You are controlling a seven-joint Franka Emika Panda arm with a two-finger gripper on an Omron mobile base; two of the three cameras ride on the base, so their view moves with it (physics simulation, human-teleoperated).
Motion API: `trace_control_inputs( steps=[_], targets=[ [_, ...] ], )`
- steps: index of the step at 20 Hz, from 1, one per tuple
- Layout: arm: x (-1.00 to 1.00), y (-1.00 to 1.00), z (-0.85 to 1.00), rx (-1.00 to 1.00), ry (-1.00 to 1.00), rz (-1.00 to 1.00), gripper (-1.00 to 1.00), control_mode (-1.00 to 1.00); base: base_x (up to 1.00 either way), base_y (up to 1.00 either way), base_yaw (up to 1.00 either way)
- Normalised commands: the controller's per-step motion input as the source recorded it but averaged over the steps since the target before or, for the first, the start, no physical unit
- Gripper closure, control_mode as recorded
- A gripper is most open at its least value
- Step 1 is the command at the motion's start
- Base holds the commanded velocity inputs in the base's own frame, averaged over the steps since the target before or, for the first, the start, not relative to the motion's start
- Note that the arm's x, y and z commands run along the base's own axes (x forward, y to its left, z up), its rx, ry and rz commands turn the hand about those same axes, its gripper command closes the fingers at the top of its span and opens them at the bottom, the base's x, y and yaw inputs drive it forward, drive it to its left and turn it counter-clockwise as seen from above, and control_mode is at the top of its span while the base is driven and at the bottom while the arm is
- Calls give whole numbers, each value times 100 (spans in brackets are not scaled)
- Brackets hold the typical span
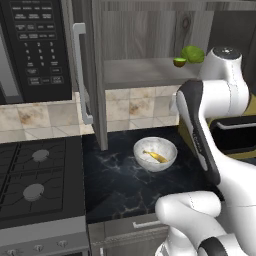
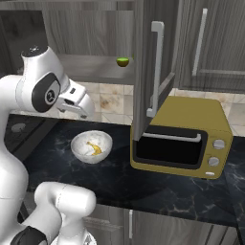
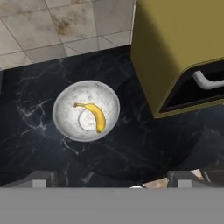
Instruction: Open the cabinet. Pick the banana and kiwi from the cabinet and place them into the bowl. Then close the cabinet.
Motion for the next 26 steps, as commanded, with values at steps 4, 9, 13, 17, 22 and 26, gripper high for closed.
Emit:
trace_control_inputs(
  steps=[4, 9, 13, 17, 22, 26],
  targets=[
    [0, -1, 22, -2, -7, 0, -100, -100, 0, 0, 0],
    [0, 0, 8, -4, -14, 0, -100, -100, 0, 0, 0],
    [0, -2, 12, -3, -14, 0, -100, -100, 0, 0, 0],
    [0, -8, 12, -1, -15, 0, -100, -100, 0, 0, 0],
    [0, -9, 12, -1, -10, 0, -100, -100, 0, 0, 0],
    [0, -7, 12, -2, -7, 0, -100, -100, 0, 0, 0]
  ],
)
